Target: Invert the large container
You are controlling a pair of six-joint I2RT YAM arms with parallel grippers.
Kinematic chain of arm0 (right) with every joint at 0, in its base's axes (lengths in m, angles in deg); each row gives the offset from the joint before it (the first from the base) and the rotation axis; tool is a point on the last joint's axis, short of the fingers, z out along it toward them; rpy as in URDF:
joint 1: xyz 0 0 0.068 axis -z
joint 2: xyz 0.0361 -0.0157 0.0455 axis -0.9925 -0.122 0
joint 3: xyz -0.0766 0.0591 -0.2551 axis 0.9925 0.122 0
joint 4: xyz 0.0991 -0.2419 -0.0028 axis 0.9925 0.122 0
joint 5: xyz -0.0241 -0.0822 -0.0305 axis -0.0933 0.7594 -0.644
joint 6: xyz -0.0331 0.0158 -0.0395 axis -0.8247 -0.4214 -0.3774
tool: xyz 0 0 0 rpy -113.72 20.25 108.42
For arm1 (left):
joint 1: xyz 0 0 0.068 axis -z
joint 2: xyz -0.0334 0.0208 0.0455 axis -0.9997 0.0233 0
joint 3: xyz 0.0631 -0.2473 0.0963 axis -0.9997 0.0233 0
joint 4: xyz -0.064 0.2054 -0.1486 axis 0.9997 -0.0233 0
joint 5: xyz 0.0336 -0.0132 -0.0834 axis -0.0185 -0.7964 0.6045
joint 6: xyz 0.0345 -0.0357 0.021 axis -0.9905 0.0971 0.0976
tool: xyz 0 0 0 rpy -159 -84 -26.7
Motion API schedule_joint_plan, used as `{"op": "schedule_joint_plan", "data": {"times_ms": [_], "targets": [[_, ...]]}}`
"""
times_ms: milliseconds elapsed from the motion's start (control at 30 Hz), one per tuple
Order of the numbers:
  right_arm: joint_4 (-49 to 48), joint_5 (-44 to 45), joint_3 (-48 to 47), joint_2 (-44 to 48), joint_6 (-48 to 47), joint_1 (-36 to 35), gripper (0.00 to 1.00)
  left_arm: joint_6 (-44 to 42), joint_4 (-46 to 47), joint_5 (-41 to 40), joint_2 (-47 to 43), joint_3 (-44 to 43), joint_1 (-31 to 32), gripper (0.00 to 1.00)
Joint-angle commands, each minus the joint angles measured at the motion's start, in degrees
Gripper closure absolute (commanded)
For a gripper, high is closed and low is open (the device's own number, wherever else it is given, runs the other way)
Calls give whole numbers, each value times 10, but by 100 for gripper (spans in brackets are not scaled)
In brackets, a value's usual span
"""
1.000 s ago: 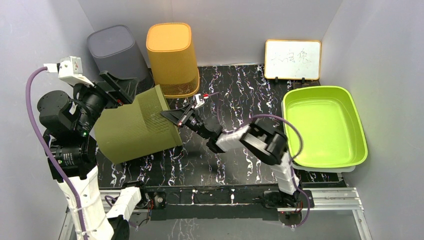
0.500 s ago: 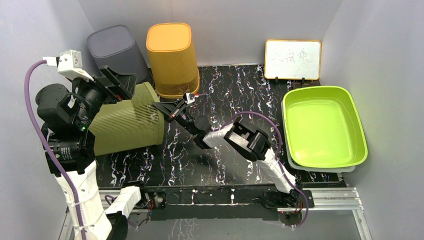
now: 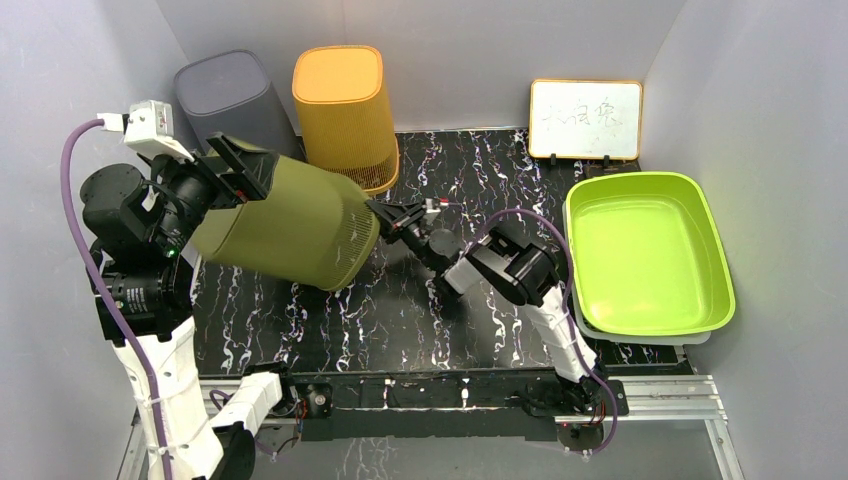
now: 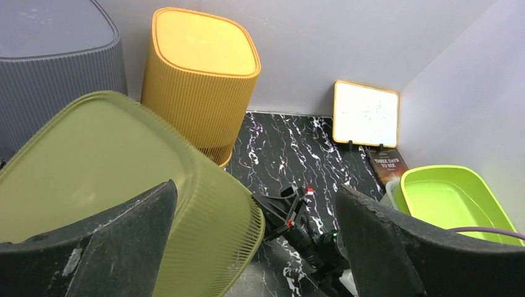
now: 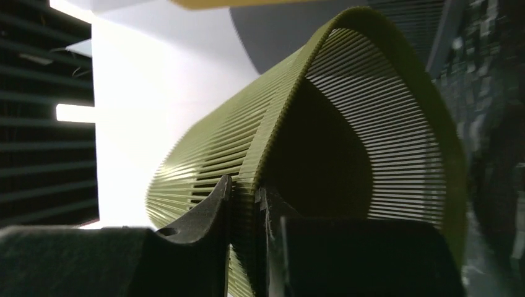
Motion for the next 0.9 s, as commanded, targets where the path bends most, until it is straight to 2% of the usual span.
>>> {"op": "schedule_joint_plan", "data": {"times_ms": [0,300,600,867], "targets": [[-188,-30,53,-9,-29,13,100,-5,3,3,-4,8,2,2],[-188,-51,140,14,-71,51,99,-8,3,2,-15,33,2,2],[-187,-75,197,27,-88,77,83,-16,17,-14,-27,111,2,2],[-185,-77,239,14,-106,98,77,-20,21,-21,-35,146,2,2]]}}
